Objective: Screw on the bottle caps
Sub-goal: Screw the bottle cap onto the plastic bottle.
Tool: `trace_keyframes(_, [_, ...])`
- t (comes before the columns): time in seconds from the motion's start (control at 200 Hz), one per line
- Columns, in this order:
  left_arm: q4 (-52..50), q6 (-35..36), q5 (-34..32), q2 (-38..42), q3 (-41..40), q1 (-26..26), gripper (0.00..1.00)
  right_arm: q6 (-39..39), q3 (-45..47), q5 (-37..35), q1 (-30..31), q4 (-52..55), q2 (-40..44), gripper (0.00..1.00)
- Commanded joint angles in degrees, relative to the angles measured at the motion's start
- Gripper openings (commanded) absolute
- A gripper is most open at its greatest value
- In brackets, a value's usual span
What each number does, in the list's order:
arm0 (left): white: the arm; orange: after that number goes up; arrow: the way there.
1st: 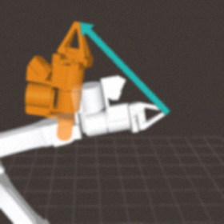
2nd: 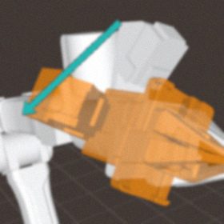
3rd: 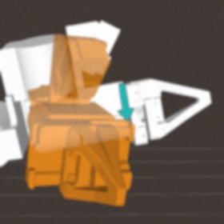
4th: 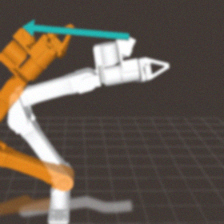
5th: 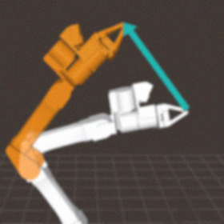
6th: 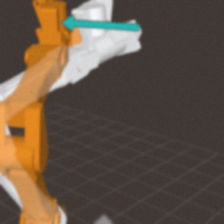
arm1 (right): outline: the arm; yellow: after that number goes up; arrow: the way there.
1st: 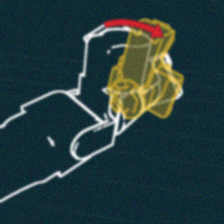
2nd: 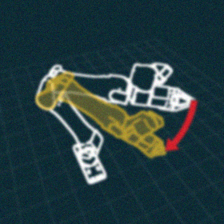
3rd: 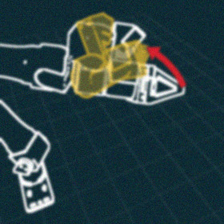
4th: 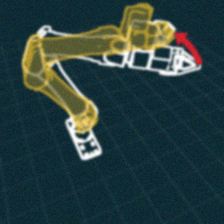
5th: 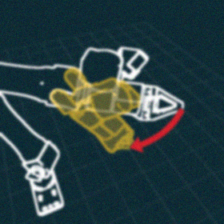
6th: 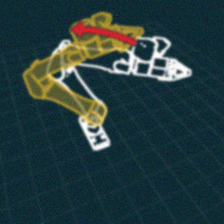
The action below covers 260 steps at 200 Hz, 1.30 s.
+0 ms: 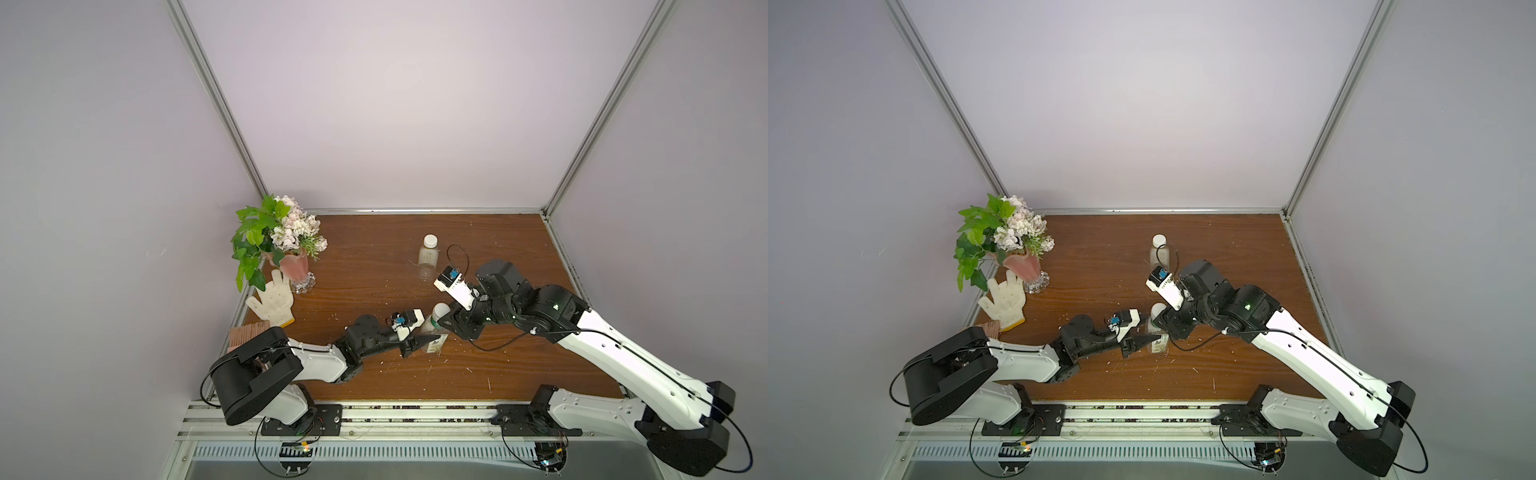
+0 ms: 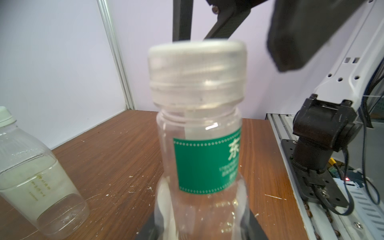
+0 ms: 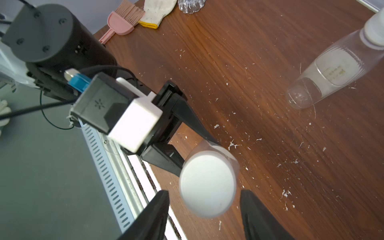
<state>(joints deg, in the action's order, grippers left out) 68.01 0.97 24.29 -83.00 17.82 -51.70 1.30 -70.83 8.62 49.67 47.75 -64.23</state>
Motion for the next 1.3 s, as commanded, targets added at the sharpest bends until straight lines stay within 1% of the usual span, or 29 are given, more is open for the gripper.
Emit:
trace_keyframes(0.0, [1.78,-1.02,3.71,-0.72,0.59,0.59,0.38,-1.85,-0.34,3.01,-0.19,-0.50,0.17,0.58])
trace_keyframes(0.225, [1.79,-1.14,4.12,-1.37,0.89,0.60,0.38,-1.83,-0.52,5.98,-0.15,-0.59,-1.47,0.43])
trace_keyframes(0.315, [1.69,-1.06,3.48,-1.55,0.69,0.56,0.38,-1.76,0.46,7.19,-0.17,-1.13,-1.86,0.40])
trace_keyframes(0.445, [1.69,-1.20,3.66,-1.81,0.76,0.62,0.38,-1.22,1.91,7.72,-0.06,-2.21,-2.39,0.43])
trace_keyframes(0.555, [1.69,-1.23,3.82,-1.81,0.81,0.60,0.38,-0.71,2.10,6.78,-0.09,-2.79,-2.65,0.45])
trace_keyframes(0.681, [1.64,-1.29,3.92,-1.93,0.94,0.57,0.38,-0.51,1.84,6.05,-0.10,-3.16,-2.64,0.46])
trace_keyframes(0.856, [1.64,-1.50,3.89,-2.17,0.92,0.58,0.38,-0.34,2.68,6.40,-0.09,-3.79,-2.64,0.50])
trace_keyframes(1.046, [1.65,-1.39,3.69,-1.90,0.86,0.59,0.38,-0.31,3.29,6.06,-0.05,-3.74,-2.58,0.50])
trace_keyframes(1.081, [1.61,-1.38,3.79,-1.97,0.89,0.63,0.38,-0.27,3.28,6.06,-0.09,-3.80,-2.50,0.49])
trace_keyframes(1.171, [1.60,-1.47,3.67,-2.15,0.90,0.64,0.38,-0.03,3.24,6.14,-0.08,-4.03,-2.48,0.43])
trace_keyframes(1.236, [1.62,-1.49,3.41,-2.16,0.90,0.63,0.38,0.34,3.24,6.19,-0.03,-4.28,-2.56,0.35])
trace_keyframes(1.296, [1.64,-1.38,2.26,-2.08,0.92,0.67,0.38,1.32,3.32,5.54,-0.05,-4.86,-2.60,0.31])
